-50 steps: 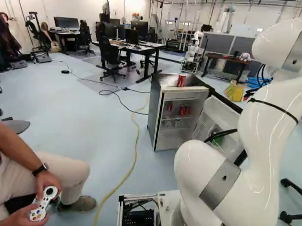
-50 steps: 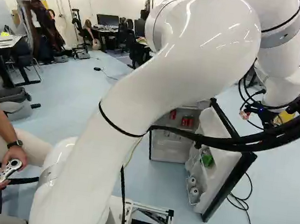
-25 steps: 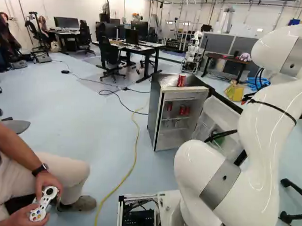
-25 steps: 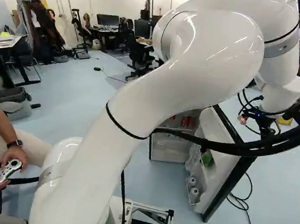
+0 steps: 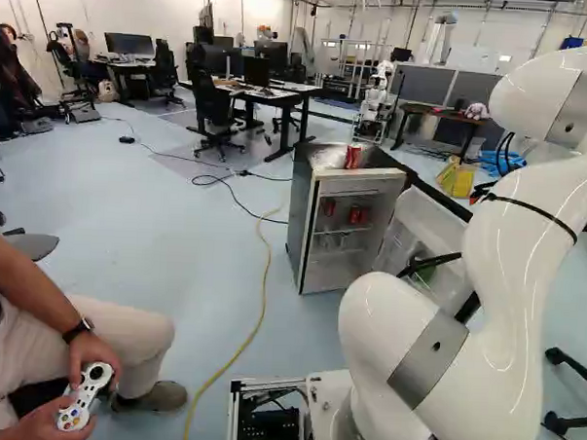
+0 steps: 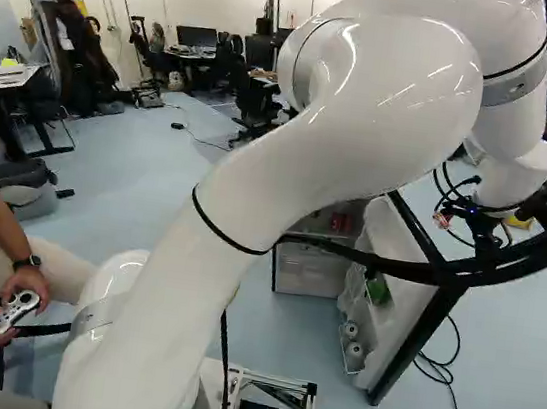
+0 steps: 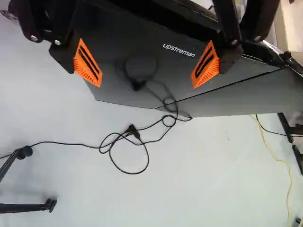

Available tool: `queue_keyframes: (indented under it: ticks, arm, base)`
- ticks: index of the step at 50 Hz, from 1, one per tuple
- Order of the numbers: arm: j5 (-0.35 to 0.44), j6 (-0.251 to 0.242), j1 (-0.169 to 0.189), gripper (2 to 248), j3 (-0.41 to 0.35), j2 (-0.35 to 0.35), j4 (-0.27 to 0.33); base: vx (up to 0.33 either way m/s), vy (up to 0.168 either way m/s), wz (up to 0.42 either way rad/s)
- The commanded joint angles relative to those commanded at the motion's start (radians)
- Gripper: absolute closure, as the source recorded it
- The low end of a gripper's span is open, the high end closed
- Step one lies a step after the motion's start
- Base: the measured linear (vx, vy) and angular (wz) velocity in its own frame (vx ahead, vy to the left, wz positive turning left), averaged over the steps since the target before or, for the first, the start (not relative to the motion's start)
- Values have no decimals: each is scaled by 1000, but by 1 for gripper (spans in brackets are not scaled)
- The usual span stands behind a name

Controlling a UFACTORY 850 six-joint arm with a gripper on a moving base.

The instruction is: Grab a drink from the fridge

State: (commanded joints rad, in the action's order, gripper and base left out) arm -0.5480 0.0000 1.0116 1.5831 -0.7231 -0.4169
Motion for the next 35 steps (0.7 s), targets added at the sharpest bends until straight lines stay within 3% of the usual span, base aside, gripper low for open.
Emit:
queue_keyframes:
  ticks: [35]
  arm:
    - [-51,0,7,3,-66,44,11]
  base:
    - [0,0,0]
